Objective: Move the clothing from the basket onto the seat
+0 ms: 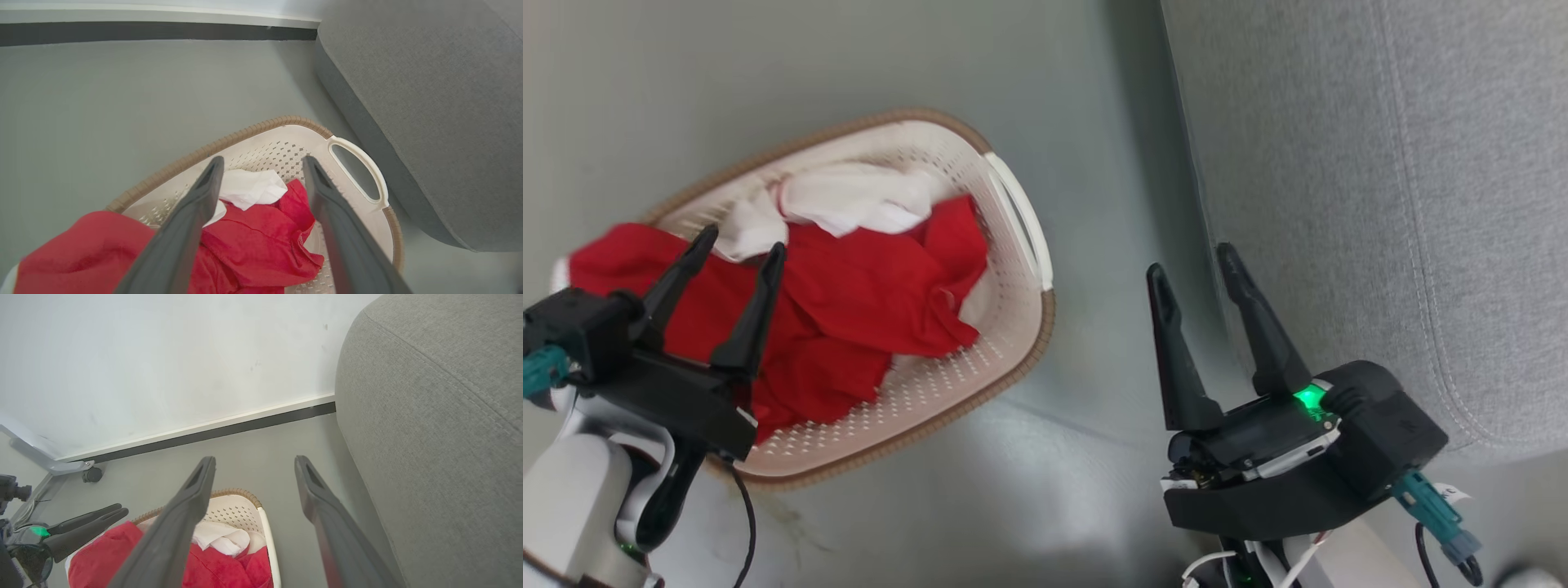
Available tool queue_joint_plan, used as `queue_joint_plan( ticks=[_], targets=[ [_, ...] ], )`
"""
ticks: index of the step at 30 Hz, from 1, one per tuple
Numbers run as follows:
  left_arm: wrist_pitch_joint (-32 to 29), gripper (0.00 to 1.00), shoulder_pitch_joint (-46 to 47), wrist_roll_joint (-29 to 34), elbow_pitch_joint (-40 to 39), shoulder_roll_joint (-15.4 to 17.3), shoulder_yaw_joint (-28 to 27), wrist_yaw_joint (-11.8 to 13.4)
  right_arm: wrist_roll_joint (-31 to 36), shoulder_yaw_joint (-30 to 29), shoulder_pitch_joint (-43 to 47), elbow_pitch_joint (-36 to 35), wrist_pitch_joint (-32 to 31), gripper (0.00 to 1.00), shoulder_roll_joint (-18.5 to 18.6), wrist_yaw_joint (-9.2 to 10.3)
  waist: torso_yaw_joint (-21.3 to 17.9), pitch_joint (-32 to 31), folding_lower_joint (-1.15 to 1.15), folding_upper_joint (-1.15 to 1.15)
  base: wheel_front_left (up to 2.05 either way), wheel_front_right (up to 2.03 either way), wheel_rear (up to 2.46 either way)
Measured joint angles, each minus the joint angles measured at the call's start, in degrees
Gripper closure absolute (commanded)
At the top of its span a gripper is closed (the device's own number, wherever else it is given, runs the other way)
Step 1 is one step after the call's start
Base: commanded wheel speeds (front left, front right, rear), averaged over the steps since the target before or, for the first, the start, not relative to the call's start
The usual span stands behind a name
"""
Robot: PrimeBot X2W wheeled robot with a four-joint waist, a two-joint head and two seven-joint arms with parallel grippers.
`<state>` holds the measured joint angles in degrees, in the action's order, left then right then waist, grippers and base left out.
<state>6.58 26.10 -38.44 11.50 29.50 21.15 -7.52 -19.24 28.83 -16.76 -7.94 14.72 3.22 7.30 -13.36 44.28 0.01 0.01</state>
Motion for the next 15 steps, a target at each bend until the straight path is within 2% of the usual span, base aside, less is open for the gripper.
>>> queue_joint_plan(
  ticks=[5, 15],
  targets=[
    [-1.87, 0.0, 2.37, -0.75, 2.82, 0.15, 0.9, 0.0, -0.16, -0.24, 0.91, -1.56, 0.0, 0.0, -0.03, 0.0, -1.51, 3.59, 0.0, 0.0, 0.0, 0.0, 0.0],
    [-5.59, 0.0, 6.66, -1.41, 8.72, 1.41, 2.14, -0.02, -1.89, 2.99, 1.07, -4.68, 0.0, 0.0, -0.2, 0.0, -4.83, 10.03, 0.0, -0.01, 0.0, 0.0, 0.0]
  ],
)
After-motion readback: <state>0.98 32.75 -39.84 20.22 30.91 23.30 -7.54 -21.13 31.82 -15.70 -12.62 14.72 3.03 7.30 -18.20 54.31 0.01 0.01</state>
